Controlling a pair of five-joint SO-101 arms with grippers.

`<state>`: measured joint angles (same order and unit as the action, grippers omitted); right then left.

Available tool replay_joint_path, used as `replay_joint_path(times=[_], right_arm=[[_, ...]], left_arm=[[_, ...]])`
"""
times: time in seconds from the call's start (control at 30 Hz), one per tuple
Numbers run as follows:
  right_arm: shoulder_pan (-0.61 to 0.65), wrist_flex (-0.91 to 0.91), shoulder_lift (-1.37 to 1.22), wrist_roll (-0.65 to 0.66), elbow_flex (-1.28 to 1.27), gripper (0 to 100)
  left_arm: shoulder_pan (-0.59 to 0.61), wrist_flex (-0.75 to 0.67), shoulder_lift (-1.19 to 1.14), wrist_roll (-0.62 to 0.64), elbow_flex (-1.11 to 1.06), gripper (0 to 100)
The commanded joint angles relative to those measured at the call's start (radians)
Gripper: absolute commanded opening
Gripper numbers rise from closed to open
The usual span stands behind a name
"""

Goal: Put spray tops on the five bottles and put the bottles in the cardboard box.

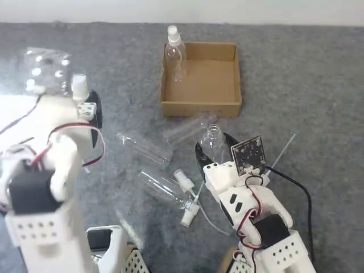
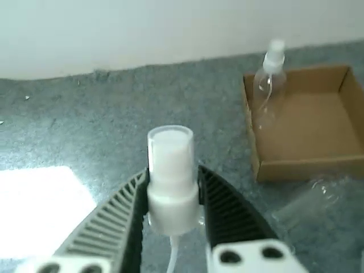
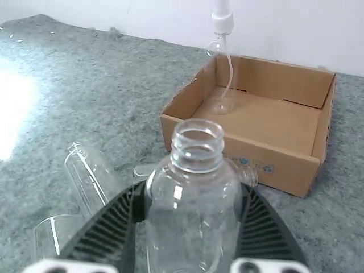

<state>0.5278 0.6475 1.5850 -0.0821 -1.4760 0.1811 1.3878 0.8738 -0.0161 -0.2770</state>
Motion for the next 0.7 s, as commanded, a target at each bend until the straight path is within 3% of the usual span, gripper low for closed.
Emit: replay_joint_path(times=[0.0,0.37,0.67], right_arm=[[0.053,0.012,0.025,0.008,0.012,10.5],[0.180,0.050,0.025,0.011,0.012,10.5],[0.214,0.053,0.025,0.014,0.012,10.5]], left_arm=[[-0.054,-0.069,0.069,0.061,-0.018,1],[-0.275,-0.259,0.204,0.282,-0.125,1],[-0.488,-0.551,0.370,0.298,-0.318,1]])
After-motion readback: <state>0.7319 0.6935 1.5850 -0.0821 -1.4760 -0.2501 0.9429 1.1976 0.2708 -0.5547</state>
